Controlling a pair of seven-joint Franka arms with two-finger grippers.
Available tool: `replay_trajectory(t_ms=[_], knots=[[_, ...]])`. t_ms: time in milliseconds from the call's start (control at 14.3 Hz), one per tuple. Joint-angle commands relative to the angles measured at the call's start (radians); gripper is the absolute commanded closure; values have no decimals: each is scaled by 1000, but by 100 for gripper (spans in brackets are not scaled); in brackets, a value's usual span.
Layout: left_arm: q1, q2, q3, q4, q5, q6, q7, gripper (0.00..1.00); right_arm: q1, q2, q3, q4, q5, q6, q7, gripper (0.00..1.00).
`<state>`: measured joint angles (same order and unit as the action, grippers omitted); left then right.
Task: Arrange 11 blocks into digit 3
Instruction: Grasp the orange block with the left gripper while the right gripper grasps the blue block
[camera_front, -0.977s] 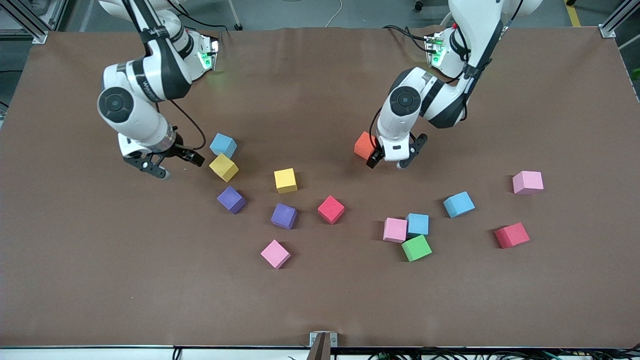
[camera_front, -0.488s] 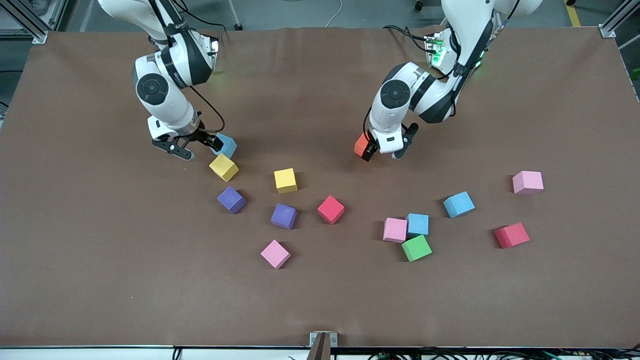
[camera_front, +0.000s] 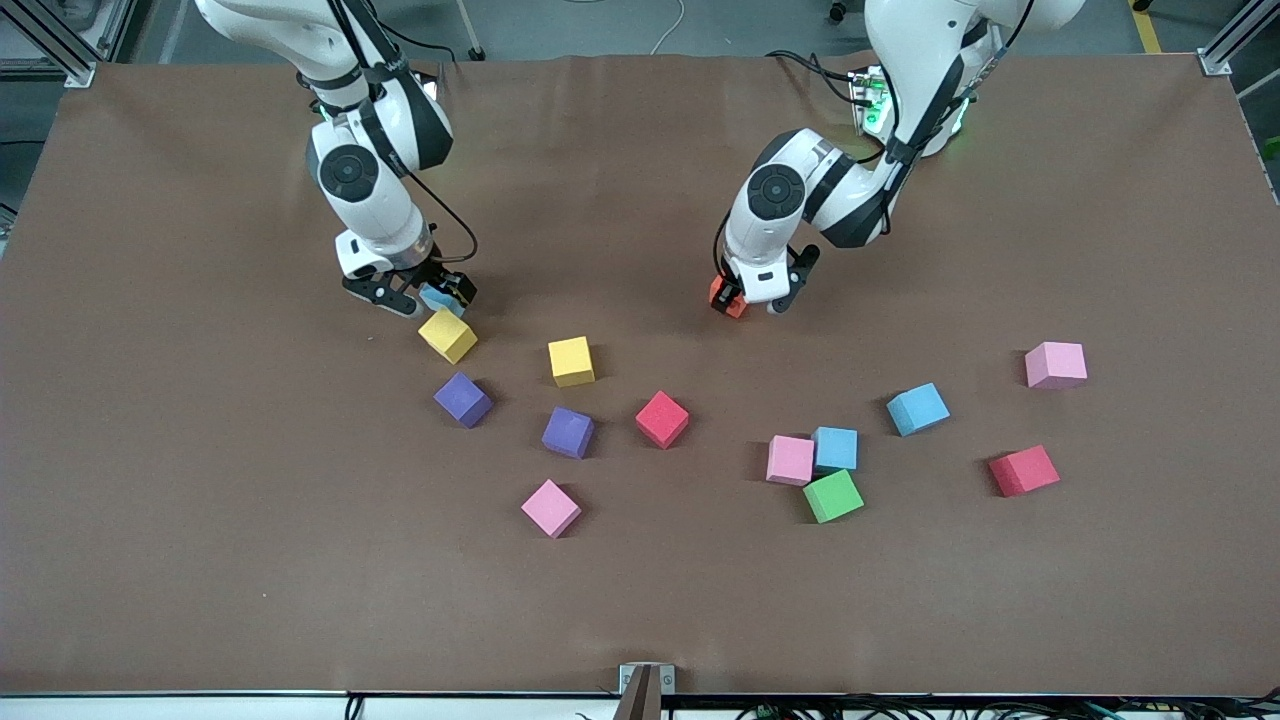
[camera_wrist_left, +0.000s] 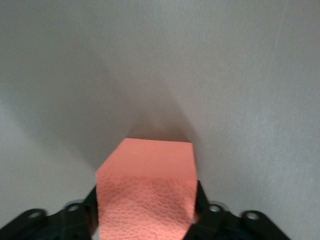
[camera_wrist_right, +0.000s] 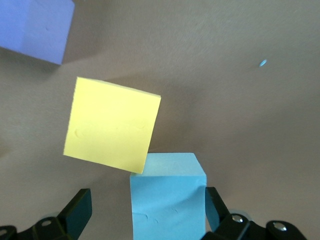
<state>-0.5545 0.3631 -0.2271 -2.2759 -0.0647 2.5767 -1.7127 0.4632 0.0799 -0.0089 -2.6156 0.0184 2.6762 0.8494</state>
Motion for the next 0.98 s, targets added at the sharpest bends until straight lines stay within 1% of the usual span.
replay_trajectory(t_ms=[0, 70, 140, 209, 279, 419, 488, 558, 628, 767, 907], knots=[[-2, 4, -6, 28, -10, 3, 78, 77, 11, 24, -6, -12, 17, 33, 7, 0], [-4, 1, -15, 45, -12, -1, 117, 80, 11, 24, -5, -14, 17, 31, 5, 0], [-4, 2, -26, 74, -10, -6, 139, 80, 11, 24, -5, -15, 17, 30, 4, 0], [-2, 2, -28, 113, -9, -16, 168, 80, 11, 24, -6, -20, 17, 30, 5, 0], [-4, 2, -28, 155, -7, -35, 214, 83, 11, 24, -6, -26, 17, 30, 4, 0], [-8, 5, -34, 240, -4, -98, 379, 85, 11, 21, -6, -26, 17, 19, 2, 0], [-7, 5, -34, 266, -4, -124, 434, 85, 9, 18, -6, -26, 17, 8, -4, 0], [-8, 5, -34, 295, -4, -153, 483, 89, 9, 11, -6, -20, 17, -24, -6, 0], [-18, 7, -35, 318, -1, -182, 537, 90, 8, -2, -8, -11, 17, -62, -10, 0], [-33, 36, -34, 381, 32, -236, 684, 91, 6, -26, -8, -1, 15, -91, -12, 0], [-45, 74, -35, 427, 97, -266, 735, 91, 5, -37, -8, 5, 15, -95, -13, 0]])
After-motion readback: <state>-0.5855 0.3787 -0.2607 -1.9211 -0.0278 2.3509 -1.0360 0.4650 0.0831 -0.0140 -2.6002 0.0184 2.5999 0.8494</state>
